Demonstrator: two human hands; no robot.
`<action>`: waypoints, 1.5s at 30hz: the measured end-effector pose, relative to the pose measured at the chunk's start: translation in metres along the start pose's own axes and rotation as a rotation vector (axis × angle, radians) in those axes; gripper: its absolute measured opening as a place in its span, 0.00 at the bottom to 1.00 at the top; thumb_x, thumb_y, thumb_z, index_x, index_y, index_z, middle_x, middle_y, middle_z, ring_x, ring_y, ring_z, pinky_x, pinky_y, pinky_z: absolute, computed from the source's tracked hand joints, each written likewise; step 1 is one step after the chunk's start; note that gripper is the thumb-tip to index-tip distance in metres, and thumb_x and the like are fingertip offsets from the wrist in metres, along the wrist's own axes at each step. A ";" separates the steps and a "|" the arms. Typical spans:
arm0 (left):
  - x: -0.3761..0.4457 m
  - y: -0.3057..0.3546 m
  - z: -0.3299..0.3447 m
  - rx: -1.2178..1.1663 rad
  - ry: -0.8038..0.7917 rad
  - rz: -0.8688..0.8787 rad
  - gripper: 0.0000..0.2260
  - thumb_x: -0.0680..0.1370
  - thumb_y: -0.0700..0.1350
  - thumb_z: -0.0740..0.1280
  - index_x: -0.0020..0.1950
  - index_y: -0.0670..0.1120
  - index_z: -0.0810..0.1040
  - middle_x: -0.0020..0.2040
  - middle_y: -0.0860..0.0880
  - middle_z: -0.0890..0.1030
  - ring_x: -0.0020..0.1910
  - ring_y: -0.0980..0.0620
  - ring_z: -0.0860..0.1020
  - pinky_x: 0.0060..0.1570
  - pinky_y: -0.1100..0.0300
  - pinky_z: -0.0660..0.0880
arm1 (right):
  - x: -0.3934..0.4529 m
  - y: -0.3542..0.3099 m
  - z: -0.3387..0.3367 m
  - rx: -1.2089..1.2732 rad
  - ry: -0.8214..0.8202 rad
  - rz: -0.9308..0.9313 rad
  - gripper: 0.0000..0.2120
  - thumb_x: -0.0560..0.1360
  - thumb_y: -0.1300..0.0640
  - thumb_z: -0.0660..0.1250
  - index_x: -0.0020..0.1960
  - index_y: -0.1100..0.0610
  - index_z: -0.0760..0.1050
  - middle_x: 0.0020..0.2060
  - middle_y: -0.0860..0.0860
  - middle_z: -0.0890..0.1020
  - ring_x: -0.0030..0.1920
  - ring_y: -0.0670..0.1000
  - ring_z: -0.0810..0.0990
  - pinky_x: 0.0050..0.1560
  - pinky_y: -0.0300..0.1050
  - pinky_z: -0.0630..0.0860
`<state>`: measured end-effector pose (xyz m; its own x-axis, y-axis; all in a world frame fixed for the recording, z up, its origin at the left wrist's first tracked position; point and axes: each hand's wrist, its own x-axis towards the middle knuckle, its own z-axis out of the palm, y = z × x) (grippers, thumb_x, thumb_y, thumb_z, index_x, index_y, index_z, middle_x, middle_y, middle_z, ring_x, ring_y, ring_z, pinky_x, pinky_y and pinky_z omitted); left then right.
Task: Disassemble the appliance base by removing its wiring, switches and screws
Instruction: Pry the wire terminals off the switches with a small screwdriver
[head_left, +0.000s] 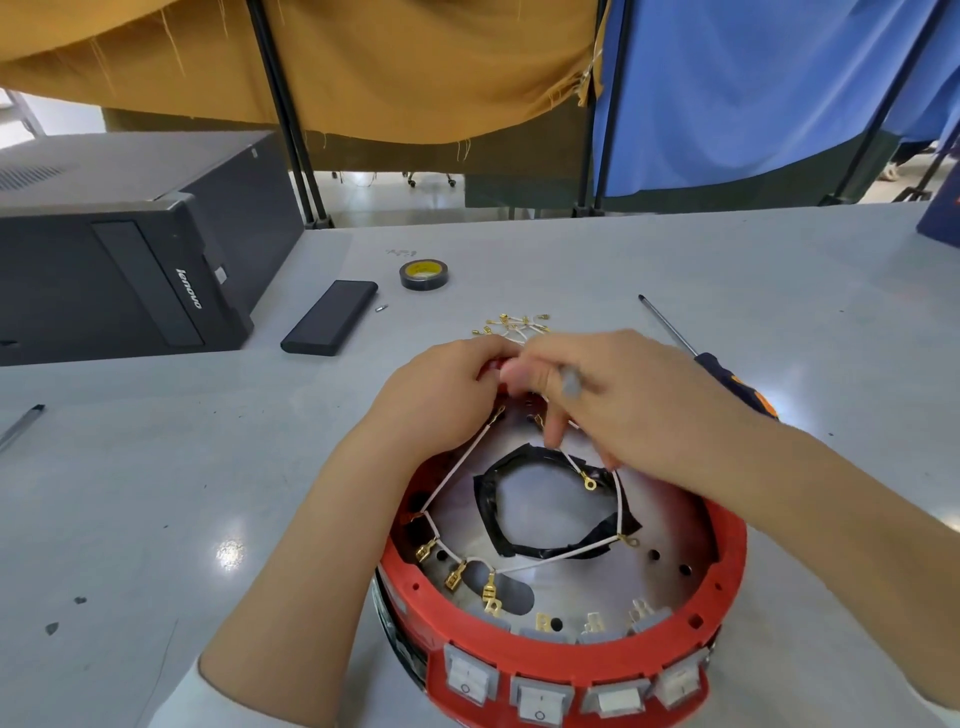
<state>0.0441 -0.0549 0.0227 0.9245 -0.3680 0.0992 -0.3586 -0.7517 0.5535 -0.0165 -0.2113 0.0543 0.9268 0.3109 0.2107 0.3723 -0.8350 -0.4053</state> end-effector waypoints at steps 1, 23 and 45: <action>0.000 0.000 0.000 0.001 -0.003 -0.003 0.13 0.78 0.46 0.60 0.60 0.59 0.75 0.58 0.56 0.79 0.58 0.52 0.74 0.58 0.52 0.71 | -0.005 0.000 0.004 -0.193 0.005 -0.021 0.16 0.77 0.36 0.52 0.44 0.46 0.69 0.30 0.44 0.78 0.29 0.45 0.74 0.29 0.41 0.64; -0.002 0.001 0.000 0.028 0.001 -0.006 0.15 0.78 0.49 0.61 0.64 0.60 0.72 0.62 0.58 0.77 0.61 0.54 0.73 0.58 0.57 0.69 | -0.018 -0.002 0.025 -0.482 -0.042 0.094 0.11 0.73 0.60 0.63 0.48 0.48 0.63 0.40 0.47 0.76 0.37 0.52 0.73 0.27 0.41 0.60; -0.001 -0.001 0.000 0.011 0.008 -0.002 0.14 0.78 0.49 0.60 0.62 0.63 0.72 0.59 0.61 0.77 0.58 0.57 0.73 0.51 0.62 0.67 | 0.100 0.081 -0.005 0.098 -0.115 0.489 0.11 0.71 0.62 0.72 0.39 0.55 0.69 0.32 0.54 0.78 0.26 0.47 0.76 0.23 0.37 0.62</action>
<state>0.0437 -0.0539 0.0216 0.9261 -0.3623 0.1051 -0.3584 -0.7584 0.5444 0.1064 -0.2501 0.0471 0.9911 -0.0532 -0.1217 -0.1088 -0.8505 -0.5146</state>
